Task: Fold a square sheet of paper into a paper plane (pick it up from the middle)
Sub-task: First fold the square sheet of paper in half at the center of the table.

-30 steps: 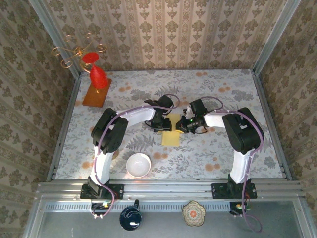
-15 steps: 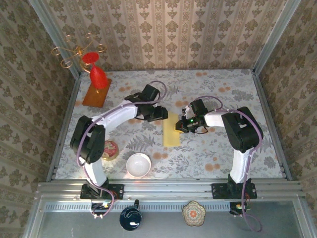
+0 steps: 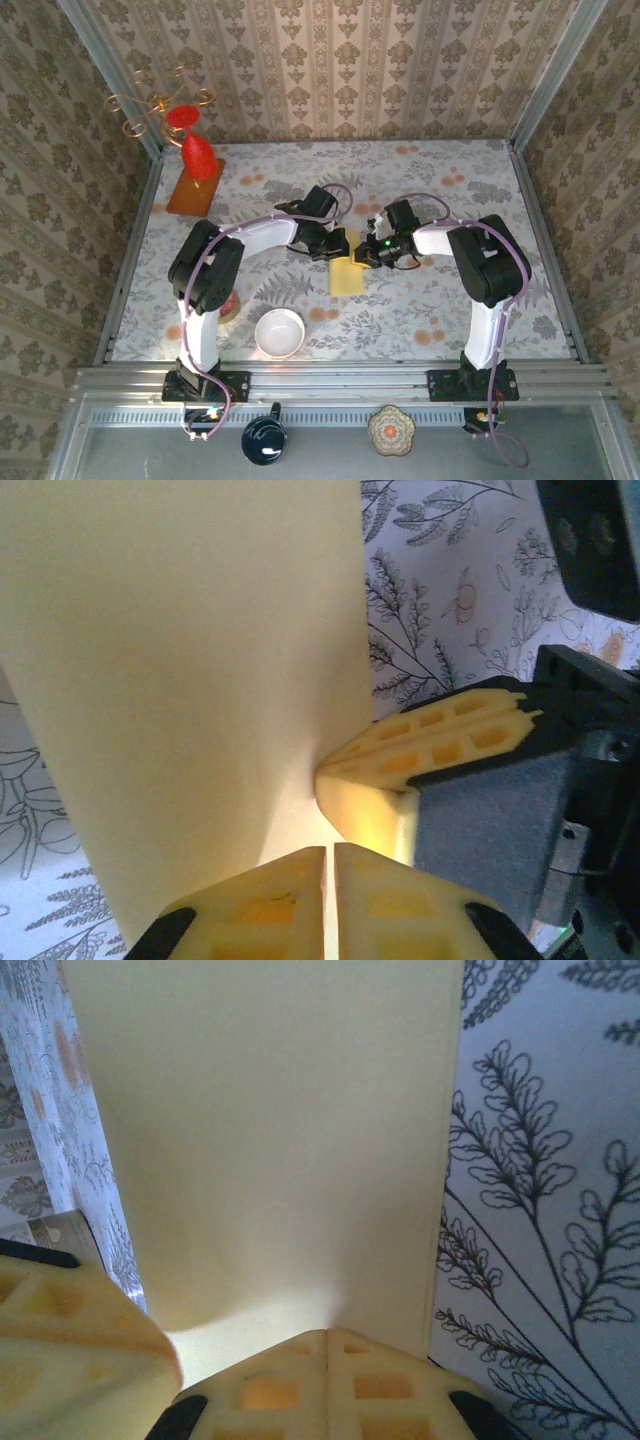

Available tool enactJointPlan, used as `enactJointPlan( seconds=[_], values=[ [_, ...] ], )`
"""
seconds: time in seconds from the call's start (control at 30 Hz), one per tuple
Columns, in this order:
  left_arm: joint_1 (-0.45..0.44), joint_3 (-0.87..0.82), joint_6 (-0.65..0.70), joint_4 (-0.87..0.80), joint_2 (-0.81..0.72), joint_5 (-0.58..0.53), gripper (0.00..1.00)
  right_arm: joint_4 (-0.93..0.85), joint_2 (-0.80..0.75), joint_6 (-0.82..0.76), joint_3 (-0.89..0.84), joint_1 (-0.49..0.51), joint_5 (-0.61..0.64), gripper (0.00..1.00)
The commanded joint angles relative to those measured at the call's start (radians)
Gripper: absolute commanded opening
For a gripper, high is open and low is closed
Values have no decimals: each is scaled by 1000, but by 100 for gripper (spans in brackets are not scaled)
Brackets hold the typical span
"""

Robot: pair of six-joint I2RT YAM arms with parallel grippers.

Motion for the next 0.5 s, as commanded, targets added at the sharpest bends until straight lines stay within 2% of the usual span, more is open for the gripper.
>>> enactJointPlan(
  seconds=[0.0, 0.47],
  values=[
    [2, -5, 0, 8, 19, 35, 12, -102, 109, -35, -46, 11, 161, 3],
    [16, -45, 40, 5, 66, 36, 9, -140, 126, -30, -40, 11, 202, 3]
  ],
)
